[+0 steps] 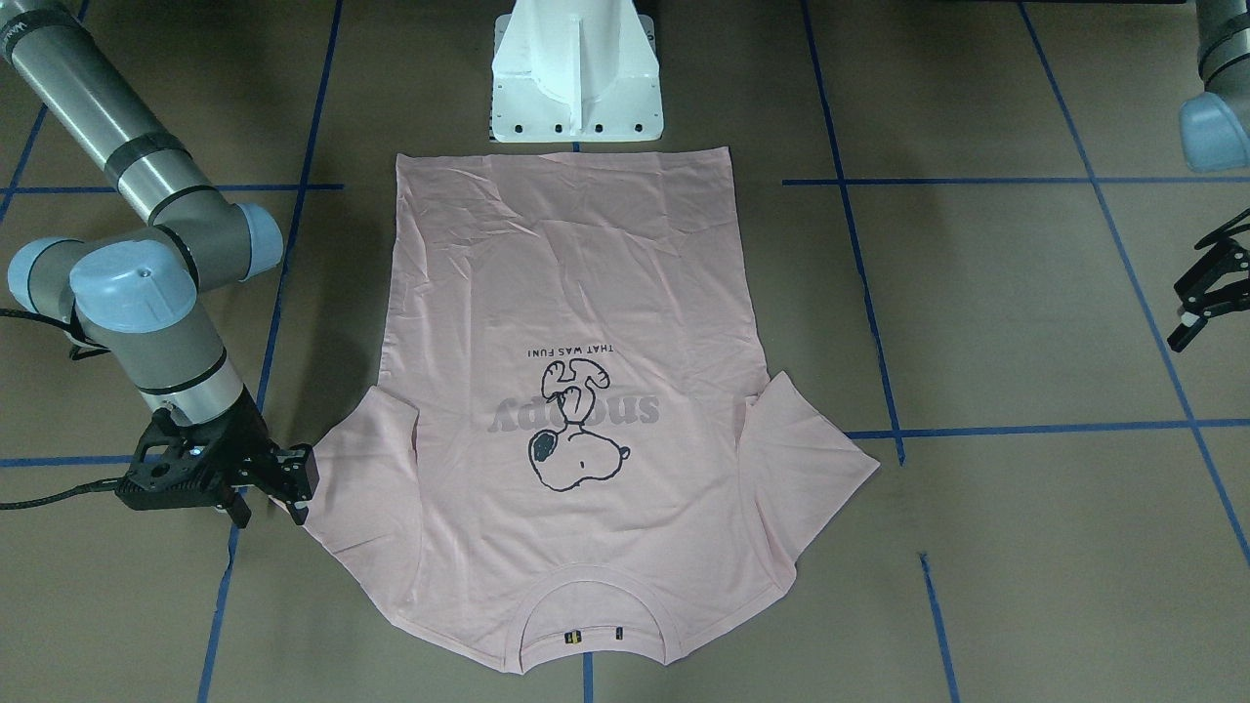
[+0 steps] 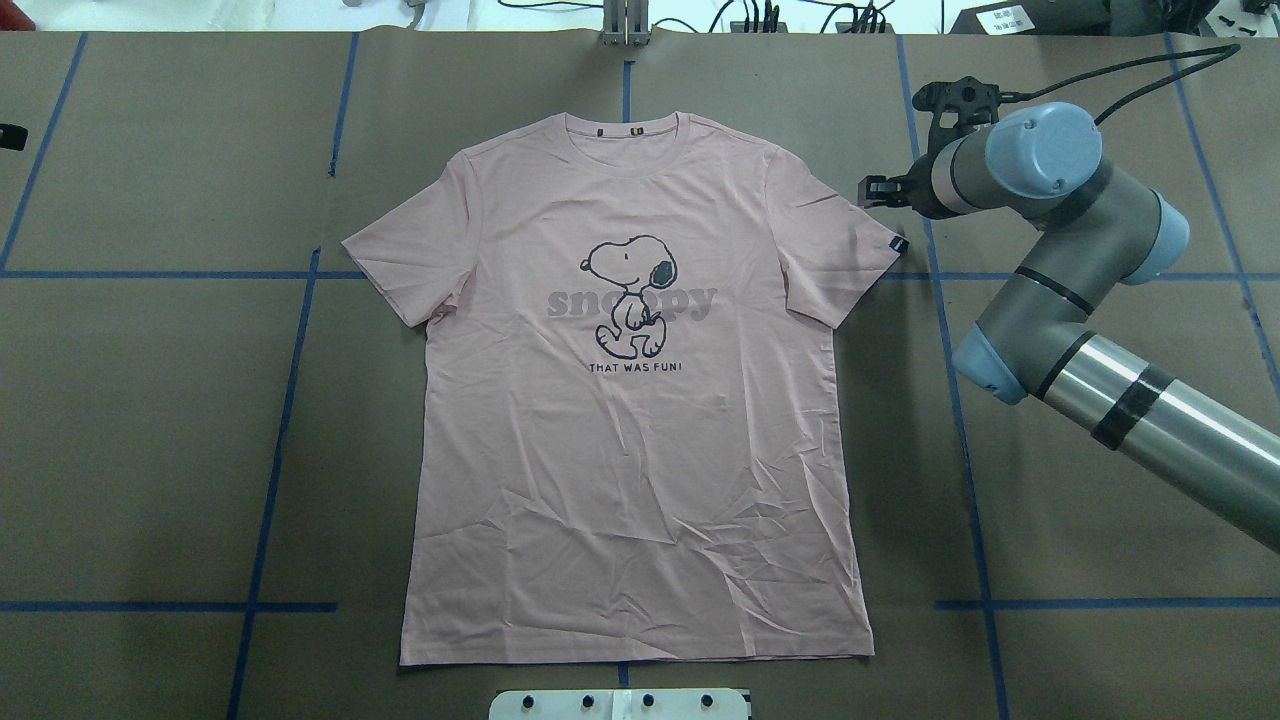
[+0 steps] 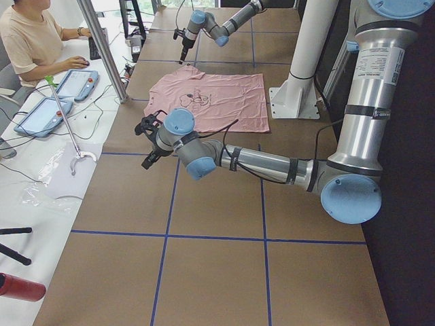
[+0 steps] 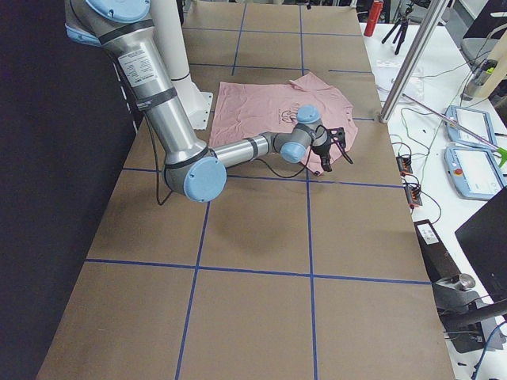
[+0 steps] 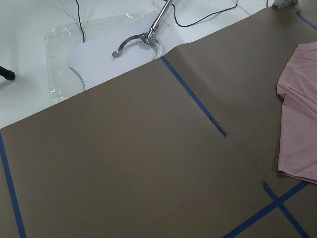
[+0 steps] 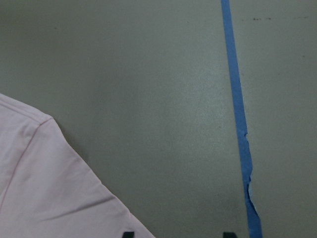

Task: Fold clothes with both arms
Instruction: 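Move the right gripper to the pink shirt's sleeve nearest it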

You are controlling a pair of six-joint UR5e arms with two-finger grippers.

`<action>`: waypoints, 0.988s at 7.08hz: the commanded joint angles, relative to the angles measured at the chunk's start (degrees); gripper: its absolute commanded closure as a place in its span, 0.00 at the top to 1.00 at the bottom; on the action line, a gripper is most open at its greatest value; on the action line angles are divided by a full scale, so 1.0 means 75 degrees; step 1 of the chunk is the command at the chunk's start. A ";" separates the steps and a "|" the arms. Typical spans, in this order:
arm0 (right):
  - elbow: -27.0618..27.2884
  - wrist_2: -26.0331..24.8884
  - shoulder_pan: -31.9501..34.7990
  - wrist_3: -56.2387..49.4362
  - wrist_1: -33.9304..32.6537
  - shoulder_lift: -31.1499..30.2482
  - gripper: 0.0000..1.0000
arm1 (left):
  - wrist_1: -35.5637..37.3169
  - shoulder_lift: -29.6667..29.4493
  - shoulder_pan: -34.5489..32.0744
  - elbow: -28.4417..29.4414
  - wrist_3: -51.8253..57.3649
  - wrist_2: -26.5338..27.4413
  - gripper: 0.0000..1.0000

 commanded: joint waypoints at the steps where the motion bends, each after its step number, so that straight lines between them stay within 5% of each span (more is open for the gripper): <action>1: -0.0022 -0.0109 -0.0073 0.0013 -0.0031 -0.0058 0.66 | -0.0009 -0.0017 0.0006 0.0038 -0.0015 0.0000 1.00; 7: 0.0259 -0.0110 -0.0144 0.0025 -0.0067 -0.0363 0.65 | -0.0009 -0.0005 0.0017 0.0050 -0.0015 0.0000 1.00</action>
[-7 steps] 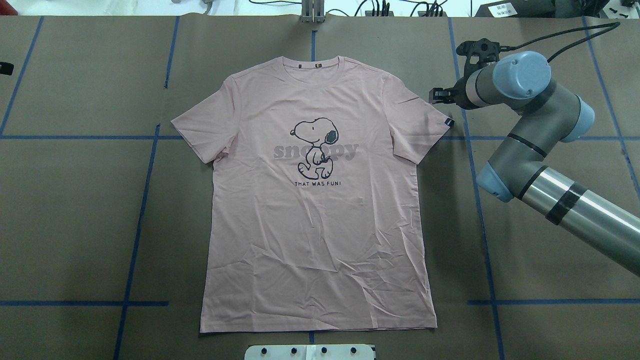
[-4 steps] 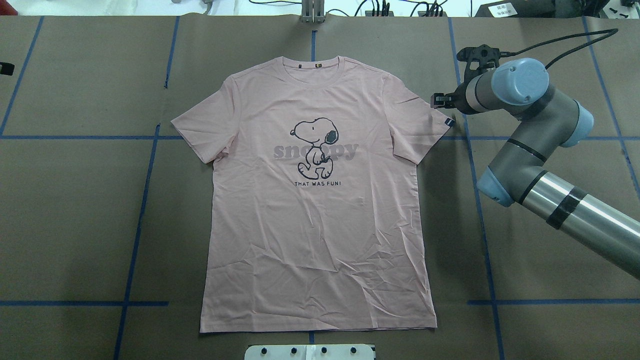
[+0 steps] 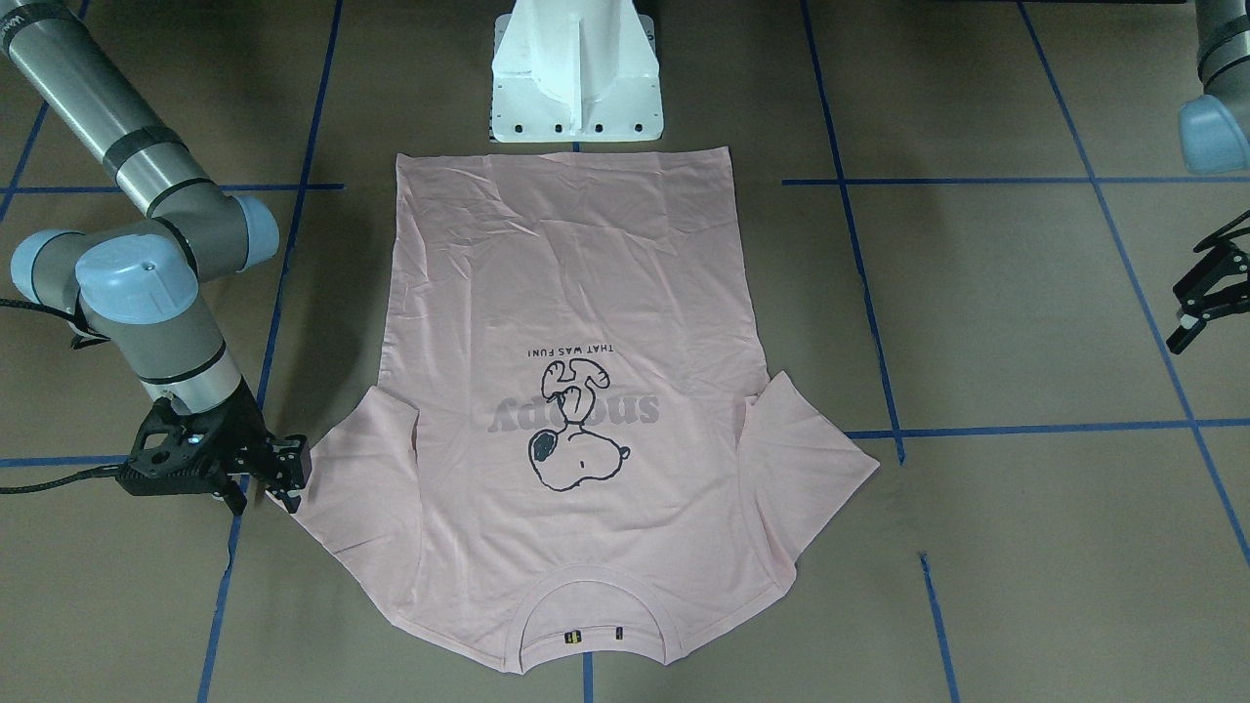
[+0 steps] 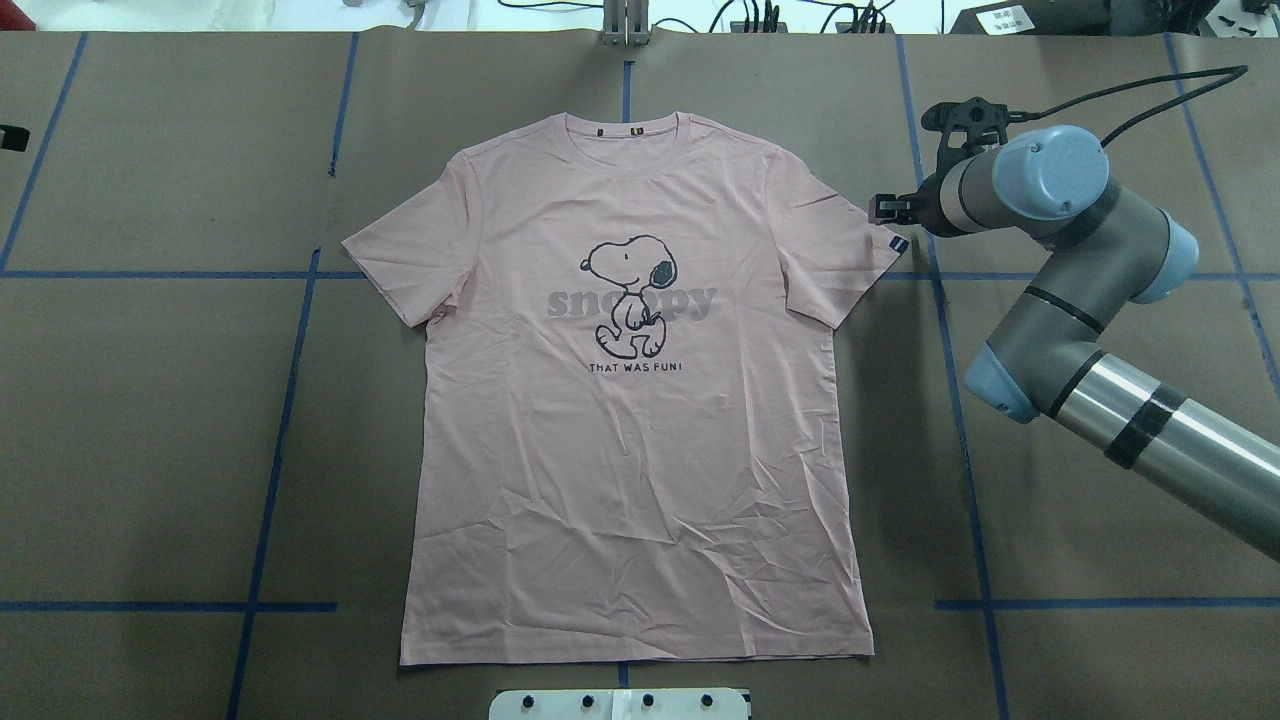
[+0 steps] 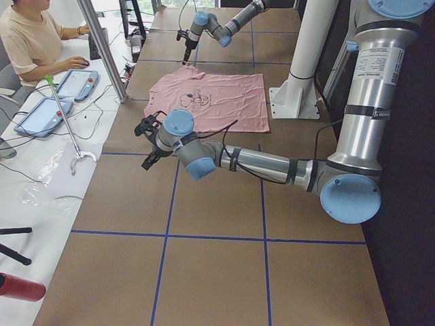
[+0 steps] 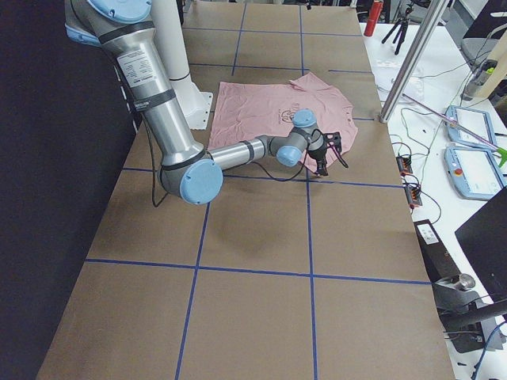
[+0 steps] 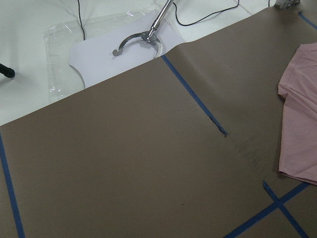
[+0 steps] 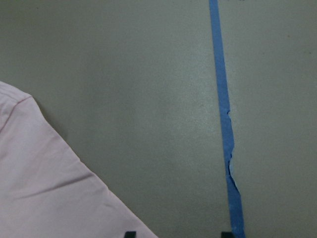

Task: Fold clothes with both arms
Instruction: 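Move the right gripper to the pink shirt's sleeve nearest it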

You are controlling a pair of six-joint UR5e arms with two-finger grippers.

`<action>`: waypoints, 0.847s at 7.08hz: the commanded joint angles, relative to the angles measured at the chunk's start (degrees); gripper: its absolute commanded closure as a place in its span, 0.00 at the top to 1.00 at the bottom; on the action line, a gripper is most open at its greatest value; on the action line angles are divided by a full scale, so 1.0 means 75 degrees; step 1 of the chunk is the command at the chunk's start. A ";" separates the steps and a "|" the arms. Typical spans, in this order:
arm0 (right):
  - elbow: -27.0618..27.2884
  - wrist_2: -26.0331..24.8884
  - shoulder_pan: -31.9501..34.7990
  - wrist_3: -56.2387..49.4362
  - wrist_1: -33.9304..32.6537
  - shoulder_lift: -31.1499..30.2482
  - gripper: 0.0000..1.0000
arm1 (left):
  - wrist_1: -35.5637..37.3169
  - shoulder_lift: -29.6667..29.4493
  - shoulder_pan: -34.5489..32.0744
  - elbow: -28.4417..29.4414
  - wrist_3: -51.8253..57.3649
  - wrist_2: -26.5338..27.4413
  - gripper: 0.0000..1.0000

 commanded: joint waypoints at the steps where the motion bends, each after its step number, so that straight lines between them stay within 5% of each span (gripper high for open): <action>1: 0.0028 -0.0032 -0.0103 0.0013 0.0003 -0.0069 0.64 | 0.0000 0.0010 0.0004 -0.0002 0.0000 0.0000 1.00; 6: 0.0004 -0.0032 -0.0197 0.0013 0.0003 -0.0127 0.63 | 0.0000 0.0022 0.0004 -0.0002 0.0000 -0.0012 1.00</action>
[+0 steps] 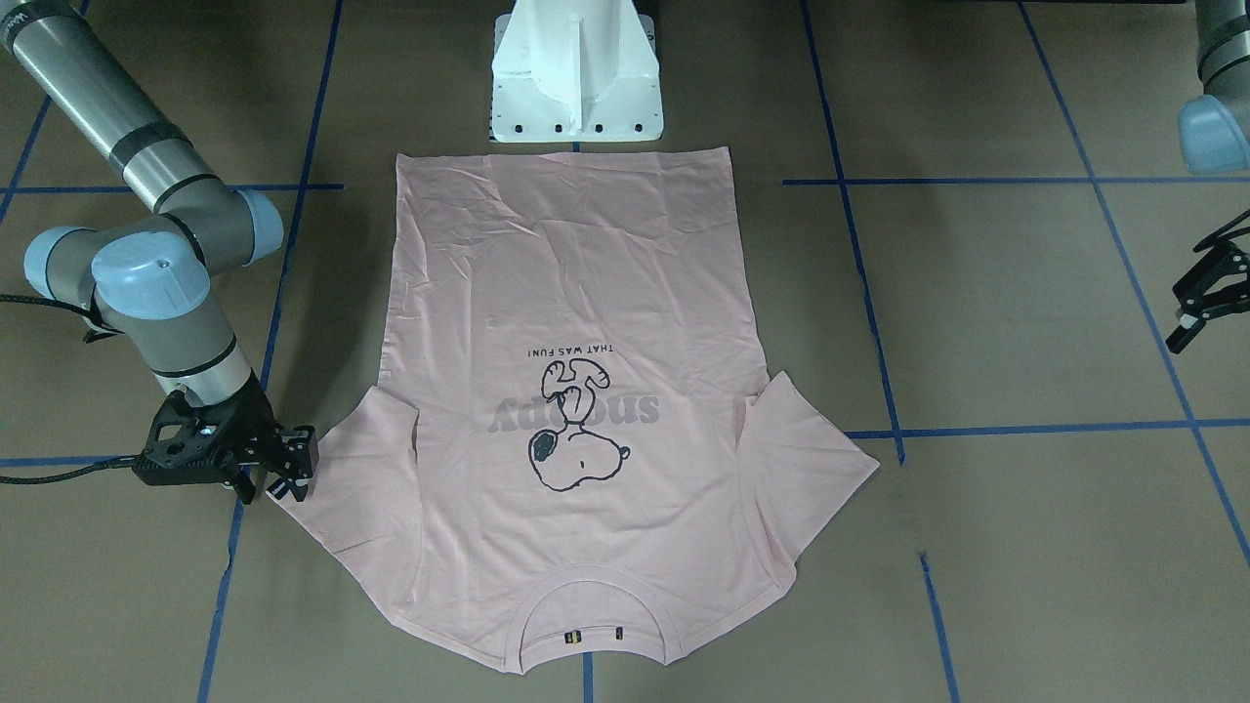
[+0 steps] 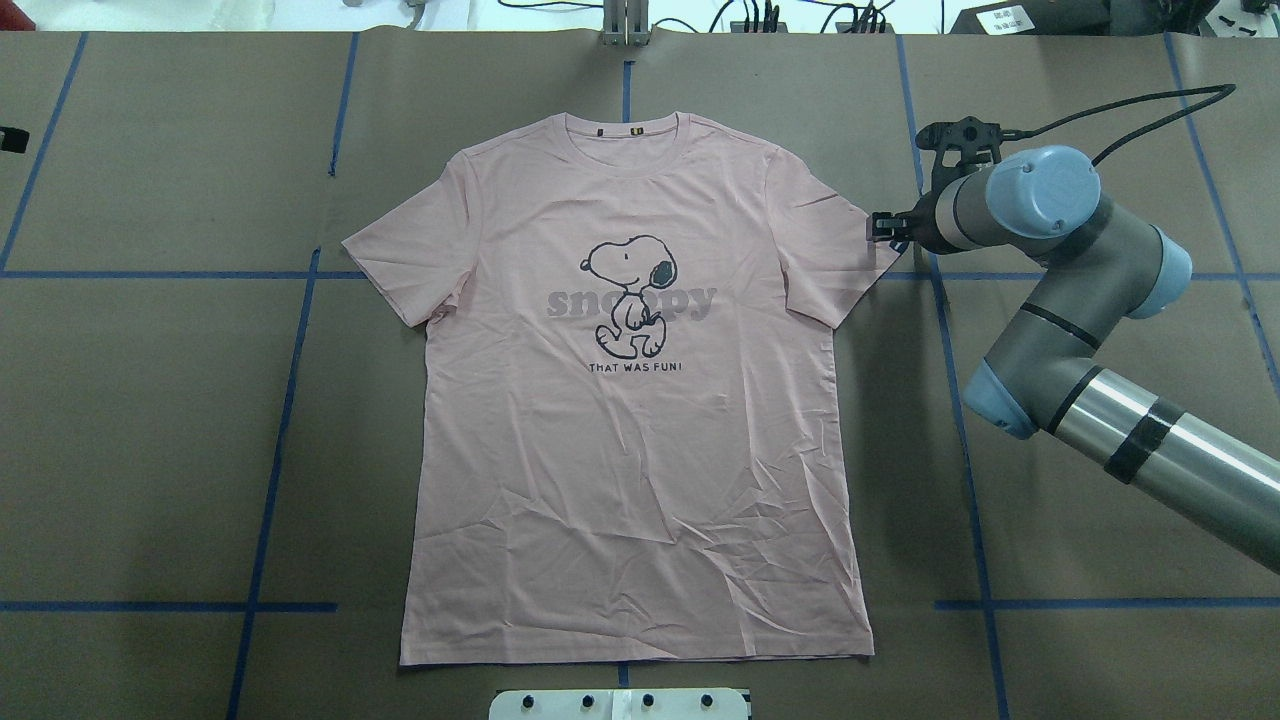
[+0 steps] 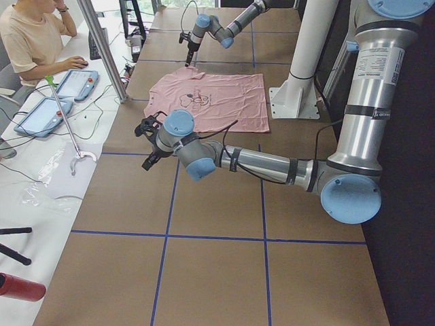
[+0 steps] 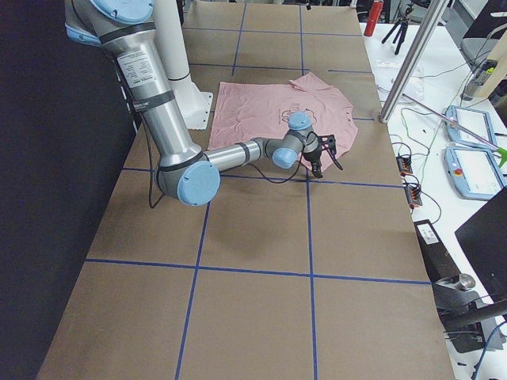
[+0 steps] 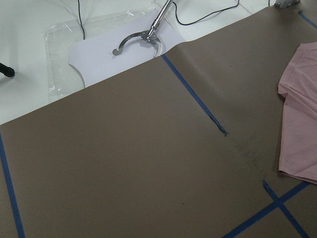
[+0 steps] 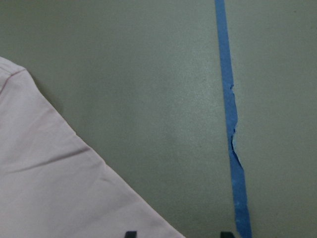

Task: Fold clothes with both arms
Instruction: 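Move the right gripper to the pink shirt's sleeve nearest it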

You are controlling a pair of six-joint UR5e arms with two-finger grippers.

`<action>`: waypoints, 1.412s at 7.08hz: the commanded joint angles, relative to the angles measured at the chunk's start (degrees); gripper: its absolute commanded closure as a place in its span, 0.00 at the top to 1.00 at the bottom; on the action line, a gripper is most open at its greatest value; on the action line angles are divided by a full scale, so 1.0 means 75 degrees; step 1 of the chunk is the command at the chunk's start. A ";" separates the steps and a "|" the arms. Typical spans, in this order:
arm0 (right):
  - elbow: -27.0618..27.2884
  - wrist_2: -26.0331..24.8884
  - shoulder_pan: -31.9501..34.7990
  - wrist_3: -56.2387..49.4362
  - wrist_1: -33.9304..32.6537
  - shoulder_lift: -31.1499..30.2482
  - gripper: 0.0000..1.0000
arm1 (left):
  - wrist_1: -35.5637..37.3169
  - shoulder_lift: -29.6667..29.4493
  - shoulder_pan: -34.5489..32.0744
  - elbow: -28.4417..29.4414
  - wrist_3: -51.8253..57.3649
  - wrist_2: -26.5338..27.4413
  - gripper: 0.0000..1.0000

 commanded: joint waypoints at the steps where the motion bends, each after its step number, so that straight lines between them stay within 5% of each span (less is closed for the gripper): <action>1: 0.0000 0.0000 -0.0018 0.0001 0.0000 -0.0029 0.62 | 0.0000 0.0004 0.0001 -0.0002 0.0000 -0.0001 1.00; 2: 0.0012 0.0000 -0.0030 0.0012 0.0000 -0.0029 0.46 | 0.0000 0.0004 0.0001 -0.0002 0.0000 -0.0001 1.00; 3: 0.0023 0.0000 -0.0030 0.0384 0.0000 -0.0029 0.00 | 0.0000 0.0004 0.0001 -0.0002 0.0000 -0.0001 1.00; 6: 0.0431 0.0011 -0.0030 0.0411 -0.0035 -0.0006 0.00 | 0.0000 0.0004 0.0001 0.0010 0.0000 -0.0001 1.00; 8: 0.1575 -0.0209 -0.0263 0.0666 -0.2293 0.0494 0.00 | 0.0012 0.0016 0.0001 -0.0002 0.0000 -0.0001 1.00; 10: 0.1025 -0.1539 -0.1315 0.2185 -0.3409 0.2154 0.00 | 0.0012 0.0016 0.0001 0.0010 0.0000 -0.0001 1.00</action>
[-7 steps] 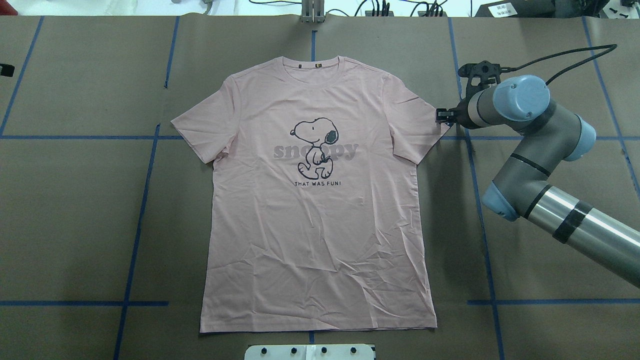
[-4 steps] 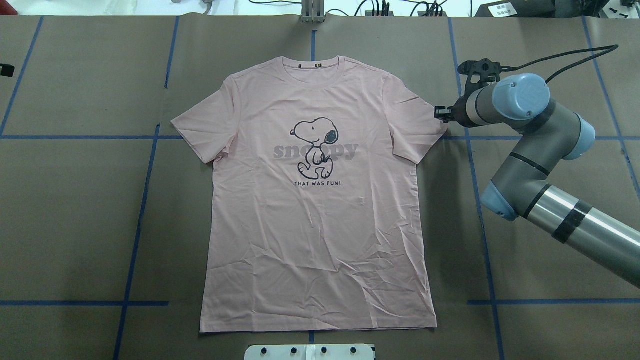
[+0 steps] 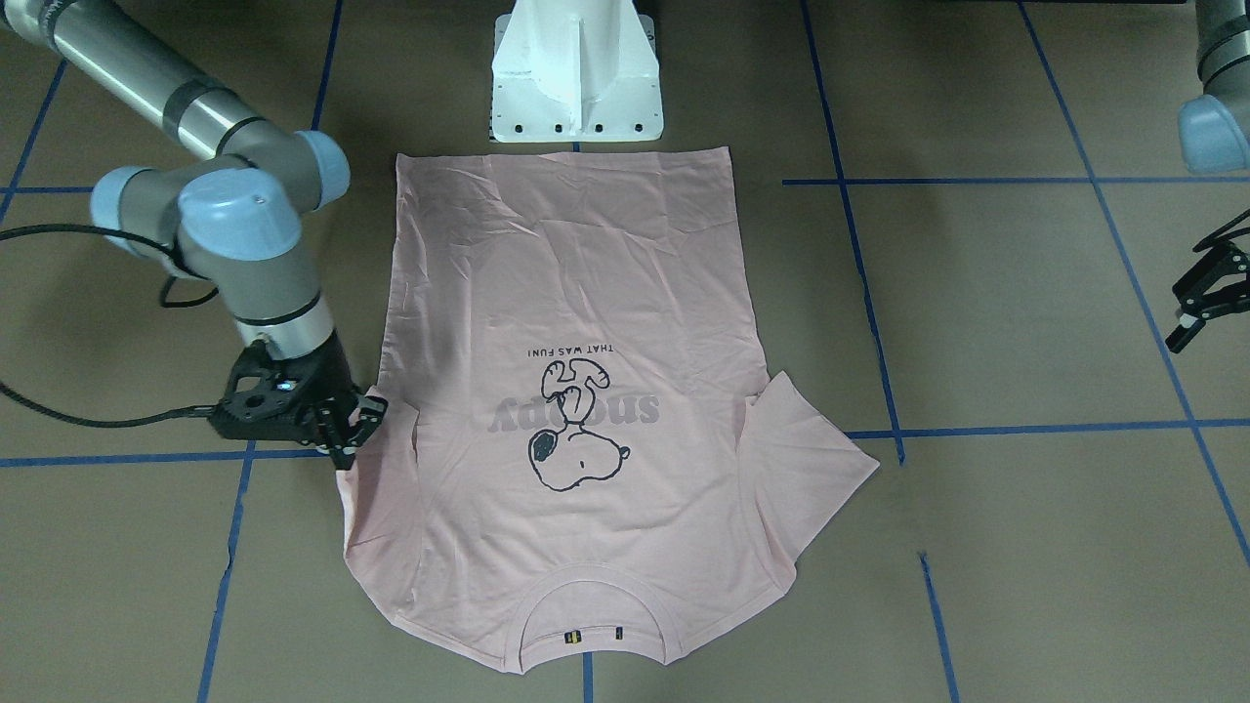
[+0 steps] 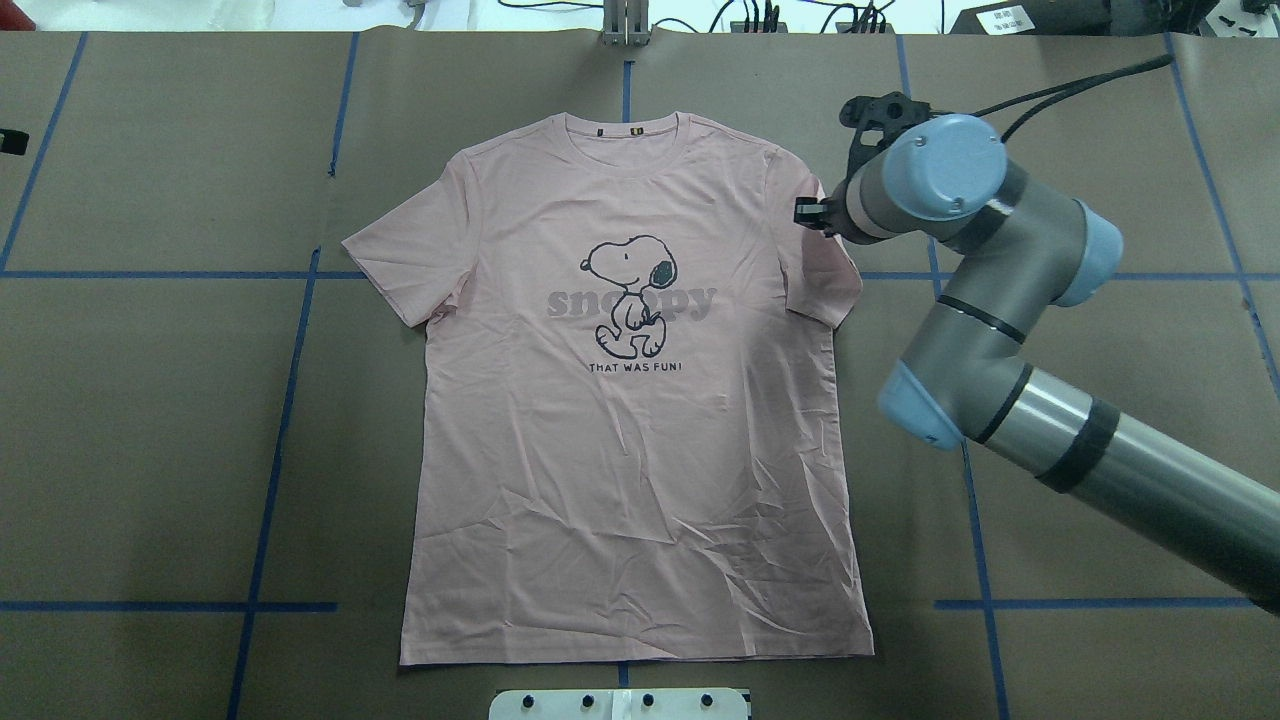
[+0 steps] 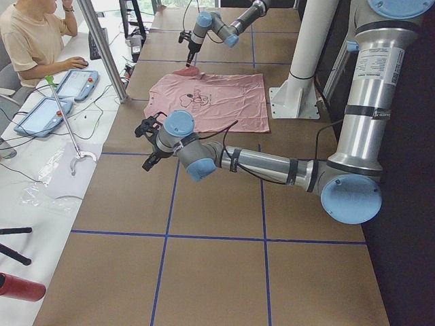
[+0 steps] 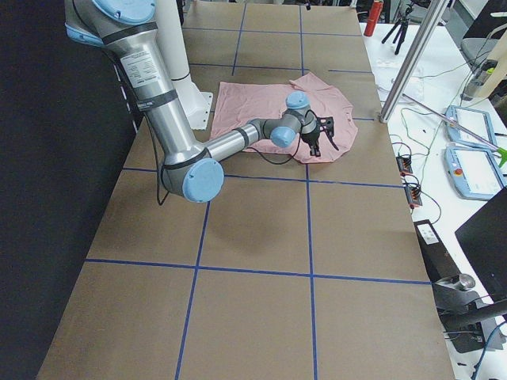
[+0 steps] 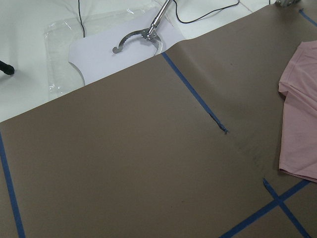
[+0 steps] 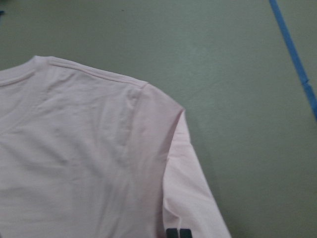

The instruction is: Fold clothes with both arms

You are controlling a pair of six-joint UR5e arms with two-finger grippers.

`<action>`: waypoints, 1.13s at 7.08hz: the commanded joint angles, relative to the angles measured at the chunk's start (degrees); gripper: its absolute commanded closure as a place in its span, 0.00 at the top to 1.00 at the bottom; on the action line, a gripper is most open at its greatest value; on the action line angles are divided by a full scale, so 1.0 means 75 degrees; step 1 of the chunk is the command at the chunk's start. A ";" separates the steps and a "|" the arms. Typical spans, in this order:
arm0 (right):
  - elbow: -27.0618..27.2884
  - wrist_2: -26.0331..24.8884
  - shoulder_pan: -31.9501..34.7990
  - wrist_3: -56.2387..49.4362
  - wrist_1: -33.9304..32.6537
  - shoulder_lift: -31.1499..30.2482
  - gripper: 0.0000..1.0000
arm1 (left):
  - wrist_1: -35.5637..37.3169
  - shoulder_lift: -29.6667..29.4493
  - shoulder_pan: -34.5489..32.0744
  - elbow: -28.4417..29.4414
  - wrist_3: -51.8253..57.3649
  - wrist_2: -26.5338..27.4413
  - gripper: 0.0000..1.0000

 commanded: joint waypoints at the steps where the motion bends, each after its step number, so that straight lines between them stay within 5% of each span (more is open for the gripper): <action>1: -0.0757 -0.1096 -0.0855 0.1021 -0.0506 0.1212 0.00 | 0.0001 0.0012 0.0000 -0.0008 0.0000 -0.0012 1.00; 2: -0.0843 -0.1262 -0.0974 0.1000 -0.0494 0.1227 0.06 | -0.0011 0.0024 0.0000 -0.0008 0.0000 -0.0023 1.00; 3: -0.0960 -0.1287 -0.0975 0.1012 -0.0494 0.1216 0.62 | -0.0011 0.0047 0.0000 -0.0043 0.0012 -0.0023 1.00; 5: -0.1159 -0.1381 -0.0824 0.0977 -0.0494 0.1192 1.00 | -0.0023 0.0048 0.0000 -0.0079 0.0023 -0.0035 1.00; 6: -0.1149 -0.1102 -0.0533 0.0559 -0.0517 0.1215 1.00 | -0.0243 0.0013 0.0035 -0.0079 -0.0011 0.0011 1.00; 8: -0.0754 0.0917 0.0507 -0.1299 -0.0506 0.0914 1.00 | -0.0304 -0.0255 0.0710 -0.0032 -0.1395 0.0139 1.00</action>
